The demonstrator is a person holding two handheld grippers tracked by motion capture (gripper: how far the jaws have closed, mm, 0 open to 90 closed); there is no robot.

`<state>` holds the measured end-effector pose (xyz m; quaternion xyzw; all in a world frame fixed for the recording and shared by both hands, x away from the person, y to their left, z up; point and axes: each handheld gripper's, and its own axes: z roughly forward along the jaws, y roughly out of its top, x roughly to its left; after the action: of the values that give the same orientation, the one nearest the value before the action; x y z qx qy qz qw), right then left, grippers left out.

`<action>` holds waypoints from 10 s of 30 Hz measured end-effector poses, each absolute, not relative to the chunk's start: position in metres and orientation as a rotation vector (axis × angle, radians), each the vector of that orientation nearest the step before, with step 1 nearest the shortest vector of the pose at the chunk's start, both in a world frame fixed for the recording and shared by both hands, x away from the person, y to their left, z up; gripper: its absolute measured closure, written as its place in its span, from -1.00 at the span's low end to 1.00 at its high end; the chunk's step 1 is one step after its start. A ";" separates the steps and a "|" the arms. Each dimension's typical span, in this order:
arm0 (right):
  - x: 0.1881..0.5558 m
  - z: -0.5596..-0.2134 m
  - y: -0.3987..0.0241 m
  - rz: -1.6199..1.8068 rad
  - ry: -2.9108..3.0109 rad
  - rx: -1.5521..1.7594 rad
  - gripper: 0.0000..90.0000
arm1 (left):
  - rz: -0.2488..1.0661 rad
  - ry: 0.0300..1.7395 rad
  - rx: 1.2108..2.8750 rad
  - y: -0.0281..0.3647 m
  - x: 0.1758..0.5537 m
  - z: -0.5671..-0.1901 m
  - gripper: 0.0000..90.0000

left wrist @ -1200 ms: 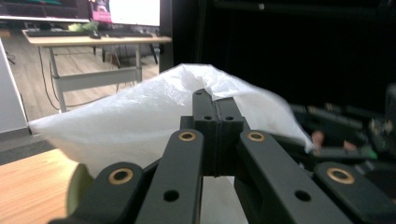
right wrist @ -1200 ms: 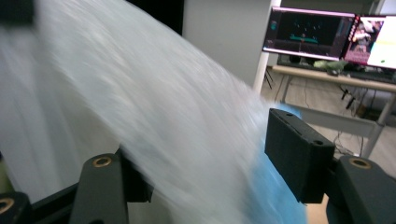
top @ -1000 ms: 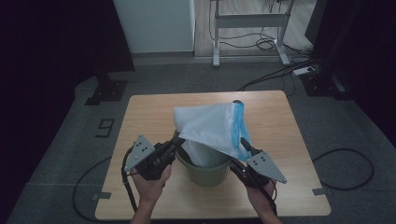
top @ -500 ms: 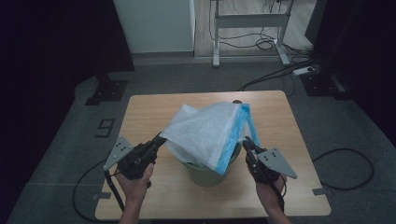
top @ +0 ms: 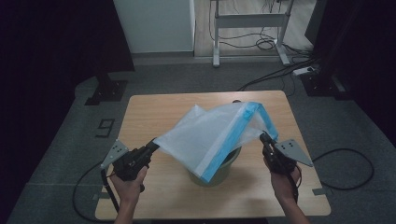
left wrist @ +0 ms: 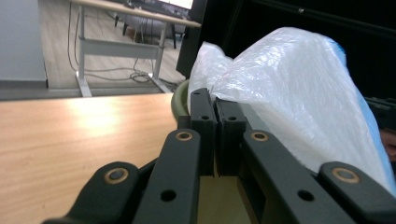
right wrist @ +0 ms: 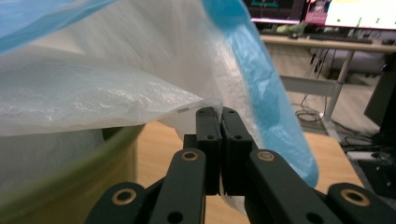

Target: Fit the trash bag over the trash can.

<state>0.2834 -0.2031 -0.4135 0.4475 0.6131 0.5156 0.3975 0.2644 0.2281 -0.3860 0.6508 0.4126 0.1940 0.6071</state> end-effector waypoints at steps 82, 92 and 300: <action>0.253 -0.394 -0.150 1.568 1.662 0.828 0.23 | 0.334 0.761 1.639 0.160 0.306 -0.346 1.00; 0.260 -0.403 -0.159 1.561 1.642 0.928 0.18 | 0.302 0.753 1.585 0.170 0.302 -0.343 1.00; 0.407 -0.451 -0.197 1.459 2.070 1.374 0.92 | 0.099 1.142 1.697 0.216 0.383 -0.433 1.00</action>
<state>0.4066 -0.1971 -0.4505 0.4730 0.7123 0.5020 0.1300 0.3832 0.2161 -0.4330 0.7077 0.4764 0.0413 0.5202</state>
